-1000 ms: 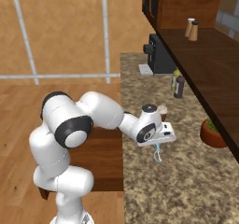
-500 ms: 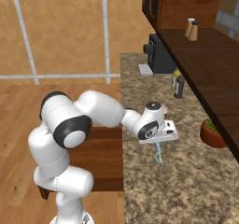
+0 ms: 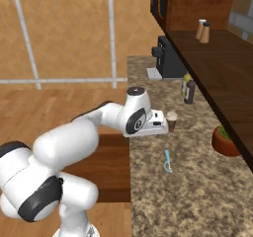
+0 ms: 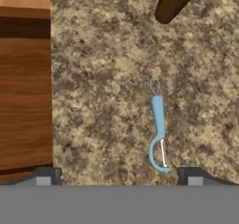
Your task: Pick the peeler from the drawer and place it on the counter.
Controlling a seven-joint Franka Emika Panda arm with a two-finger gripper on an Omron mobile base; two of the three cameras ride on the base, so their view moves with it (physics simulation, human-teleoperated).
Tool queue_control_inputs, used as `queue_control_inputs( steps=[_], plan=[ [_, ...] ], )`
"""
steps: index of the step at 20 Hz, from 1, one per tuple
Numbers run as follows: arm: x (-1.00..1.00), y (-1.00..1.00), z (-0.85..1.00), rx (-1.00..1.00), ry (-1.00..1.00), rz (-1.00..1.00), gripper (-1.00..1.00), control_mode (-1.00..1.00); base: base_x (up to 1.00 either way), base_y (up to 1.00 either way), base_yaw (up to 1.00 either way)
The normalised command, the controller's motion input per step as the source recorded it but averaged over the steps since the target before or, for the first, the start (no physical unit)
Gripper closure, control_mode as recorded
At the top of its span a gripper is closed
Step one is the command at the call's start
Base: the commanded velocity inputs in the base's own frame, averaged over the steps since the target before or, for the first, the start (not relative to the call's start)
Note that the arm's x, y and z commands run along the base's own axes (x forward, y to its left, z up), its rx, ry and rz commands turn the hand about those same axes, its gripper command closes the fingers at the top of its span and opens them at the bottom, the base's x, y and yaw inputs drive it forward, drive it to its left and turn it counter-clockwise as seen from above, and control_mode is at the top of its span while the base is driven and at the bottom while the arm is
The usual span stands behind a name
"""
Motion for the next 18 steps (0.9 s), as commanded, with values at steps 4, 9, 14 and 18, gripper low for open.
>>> queue_control_inputs(
  steps=[4, 9, 14, 18],
  plan=[
    [-0.21, 1.00, 0.62, 0.04, -0.08, -0.19, -1.00, -1.00, 0.00, 0.00, 0.00],
    [-0.78, 0.91, 0.33, 0.04, -0.11, -0.11, -1.00, -1.00, 0.00, 0.00, 0.00],
    [-0.60, 0.64, 0.18, 0.00, -0.21, 0.01, -1.00, -1.00, 0.00, 0.00, 0.00],
    [-0.48, 0.74, 0.24, 0.00, -0.16, 0.00, -1.00, -1.00, 0.00, 0.00, 0.00]
  ],
)
